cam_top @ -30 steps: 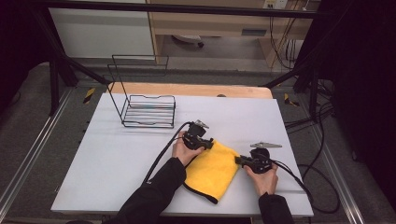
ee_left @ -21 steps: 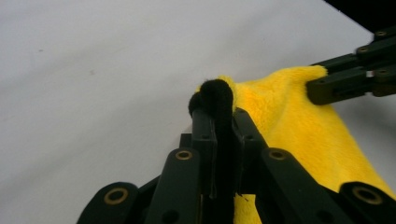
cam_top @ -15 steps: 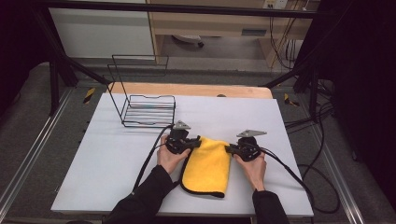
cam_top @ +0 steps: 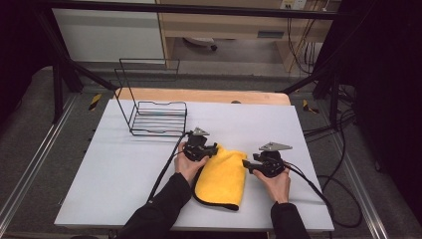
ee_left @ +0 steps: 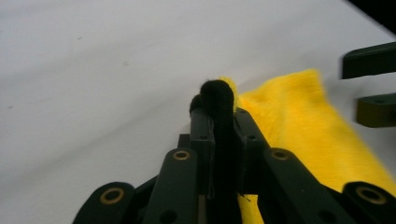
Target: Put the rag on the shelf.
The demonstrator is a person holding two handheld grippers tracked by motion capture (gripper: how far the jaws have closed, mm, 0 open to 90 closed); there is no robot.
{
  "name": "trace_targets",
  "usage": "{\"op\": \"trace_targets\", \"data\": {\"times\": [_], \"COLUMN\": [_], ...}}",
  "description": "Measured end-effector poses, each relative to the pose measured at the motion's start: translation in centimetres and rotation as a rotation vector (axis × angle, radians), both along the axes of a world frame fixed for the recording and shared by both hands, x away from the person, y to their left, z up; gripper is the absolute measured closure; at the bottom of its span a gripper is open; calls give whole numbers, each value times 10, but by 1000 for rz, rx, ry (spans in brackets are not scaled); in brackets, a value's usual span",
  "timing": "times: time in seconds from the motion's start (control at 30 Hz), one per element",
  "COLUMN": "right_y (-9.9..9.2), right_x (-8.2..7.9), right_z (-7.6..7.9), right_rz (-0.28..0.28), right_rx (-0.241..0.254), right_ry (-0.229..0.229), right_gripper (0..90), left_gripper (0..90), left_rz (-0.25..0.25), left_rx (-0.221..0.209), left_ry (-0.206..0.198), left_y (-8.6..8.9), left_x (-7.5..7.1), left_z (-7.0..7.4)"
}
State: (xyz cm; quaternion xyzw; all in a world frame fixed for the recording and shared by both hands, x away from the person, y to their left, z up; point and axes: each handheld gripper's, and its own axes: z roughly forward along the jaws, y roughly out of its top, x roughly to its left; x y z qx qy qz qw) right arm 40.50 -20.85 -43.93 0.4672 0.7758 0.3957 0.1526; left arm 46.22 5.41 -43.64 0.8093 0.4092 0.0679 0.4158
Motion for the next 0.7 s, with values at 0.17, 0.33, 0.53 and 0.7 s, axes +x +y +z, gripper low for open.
{"op": "trace_targets", "data": {"times": [0.17,0.33,0.53,0.7], "right_y": [5,11,16,18], "right_x": [7,14,18,21], "right_z": [-8,-14,-15,-15], "right_rz": [-15,-27,-54,-45], "right_rx": [18,21,46,97], "right_ry": [37,57,75,103], "right_gripper": [403,434,526,780], "left_gripper": [678,672,750,817], "left_rz": [11,3,-24,-20], "left_rx": [32,29,-18,-25], "left_ry": [30,30,80,82], "left_y": [5,4,7,8], "left_x": [9,9,13,13], "left_z": [-12,-15,-17,-16]}}
